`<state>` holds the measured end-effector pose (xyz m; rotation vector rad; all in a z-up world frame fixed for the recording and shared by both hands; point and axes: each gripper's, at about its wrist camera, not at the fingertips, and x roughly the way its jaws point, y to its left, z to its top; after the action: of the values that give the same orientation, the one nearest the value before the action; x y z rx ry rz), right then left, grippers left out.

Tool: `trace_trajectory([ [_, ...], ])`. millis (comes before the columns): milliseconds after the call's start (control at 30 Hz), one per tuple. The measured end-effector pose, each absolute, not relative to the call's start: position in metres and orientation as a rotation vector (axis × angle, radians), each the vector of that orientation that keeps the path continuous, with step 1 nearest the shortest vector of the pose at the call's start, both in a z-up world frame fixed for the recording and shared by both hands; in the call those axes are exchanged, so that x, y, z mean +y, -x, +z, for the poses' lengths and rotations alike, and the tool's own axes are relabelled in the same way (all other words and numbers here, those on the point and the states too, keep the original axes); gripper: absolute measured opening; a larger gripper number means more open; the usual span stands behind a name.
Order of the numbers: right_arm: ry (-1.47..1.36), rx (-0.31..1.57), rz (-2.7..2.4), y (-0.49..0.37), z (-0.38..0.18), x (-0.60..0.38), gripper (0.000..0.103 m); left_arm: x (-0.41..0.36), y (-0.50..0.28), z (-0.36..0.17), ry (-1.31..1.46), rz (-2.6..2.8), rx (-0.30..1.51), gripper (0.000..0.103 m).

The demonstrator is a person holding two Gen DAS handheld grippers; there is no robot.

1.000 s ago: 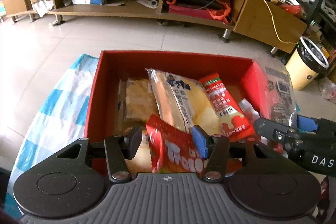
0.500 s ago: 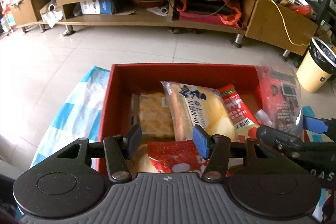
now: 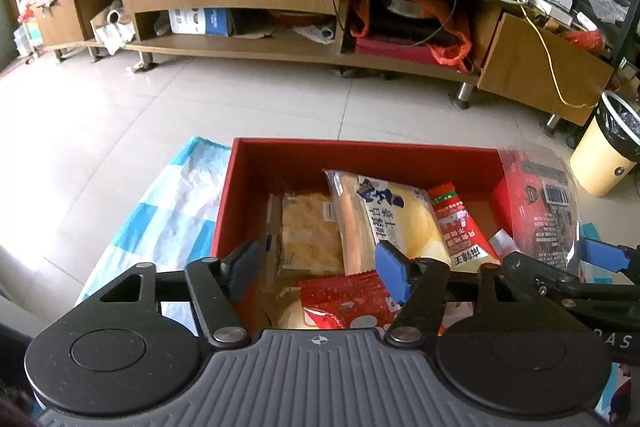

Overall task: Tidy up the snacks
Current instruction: 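Lower the Trolli bag into the red box with the left tool while the right tool lowers the meat pack, then open the left tool to release the Trolli bag while the right tool releases the meat pack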

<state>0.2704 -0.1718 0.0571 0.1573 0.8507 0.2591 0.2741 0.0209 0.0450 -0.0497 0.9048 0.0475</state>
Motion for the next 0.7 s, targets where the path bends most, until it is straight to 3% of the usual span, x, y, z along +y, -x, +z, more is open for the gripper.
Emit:
trace_trajectory([
  [700,-0.145,0.82,0.262,-0.256,0.069,-0.18,0.093,0.005,-0.254,0.061,0.015,-0.004,0.87,0.082],
])
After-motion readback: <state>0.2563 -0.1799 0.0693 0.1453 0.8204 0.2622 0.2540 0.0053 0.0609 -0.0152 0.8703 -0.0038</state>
